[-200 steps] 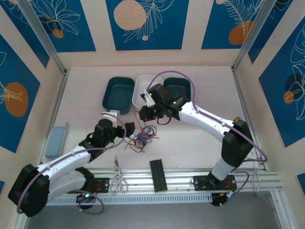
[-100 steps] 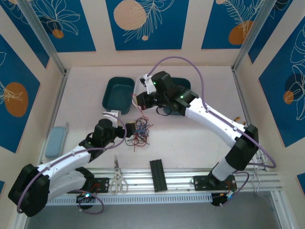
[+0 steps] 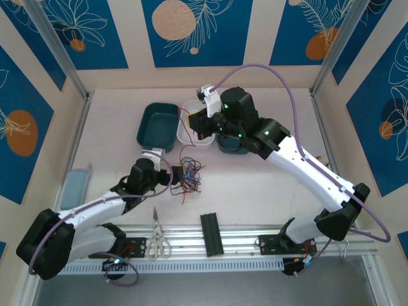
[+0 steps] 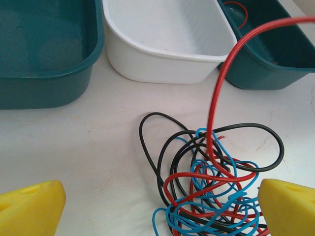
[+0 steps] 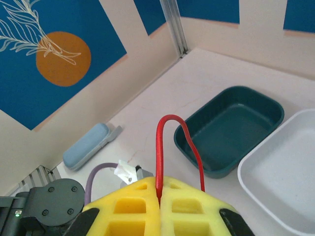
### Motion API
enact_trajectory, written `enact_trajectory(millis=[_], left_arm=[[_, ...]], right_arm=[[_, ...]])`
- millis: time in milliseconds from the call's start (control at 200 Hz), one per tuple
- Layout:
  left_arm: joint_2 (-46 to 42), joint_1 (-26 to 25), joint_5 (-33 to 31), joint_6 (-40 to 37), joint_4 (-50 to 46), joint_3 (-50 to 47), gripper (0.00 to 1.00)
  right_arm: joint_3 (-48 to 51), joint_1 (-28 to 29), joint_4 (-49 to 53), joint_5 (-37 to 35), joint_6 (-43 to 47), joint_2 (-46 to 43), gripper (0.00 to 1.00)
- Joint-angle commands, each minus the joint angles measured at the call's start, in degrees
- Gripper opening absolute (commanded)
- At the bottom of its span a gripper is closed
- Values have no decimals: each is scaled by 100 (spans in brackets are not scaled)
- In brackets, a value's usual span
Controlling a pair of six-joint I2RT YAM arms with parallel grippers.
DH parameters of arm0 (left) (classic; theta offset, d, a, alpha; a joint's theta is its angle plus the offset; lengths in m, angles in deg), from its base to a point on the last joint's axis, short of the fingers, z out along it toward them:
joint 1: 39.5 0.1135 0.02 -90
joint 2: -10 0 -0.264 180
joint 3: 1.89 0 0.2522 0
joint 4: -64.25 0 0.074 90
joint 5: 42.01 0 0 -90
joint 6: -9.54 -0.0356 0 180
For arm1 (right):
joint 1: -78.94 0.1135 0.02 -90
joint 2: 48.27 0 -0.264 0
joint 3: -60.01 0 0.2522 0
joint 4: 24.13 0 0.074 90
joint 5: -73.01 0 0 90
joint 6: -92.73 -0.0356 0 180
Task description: Untangle the cables
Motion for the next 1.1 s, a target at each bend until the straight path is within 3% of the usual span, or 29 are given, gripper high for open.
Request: enact_trajectory(millis=[0,650,935,1090], left_arm=[[67,60,95,34,179,7,100],[160,52,-31,67,162,-65,100],[75,54,-75,45,114,-90,100],[4,55,-119,40,59,-107,100]], right_arm=[[-338,32,-196,-170,348,-230,0],[-2684,-85,531,-1112,1368,339,0],[-3348,-772,958,-1239,1272,738,0],[-3313,-1408,1071,-870,898,809,0]])
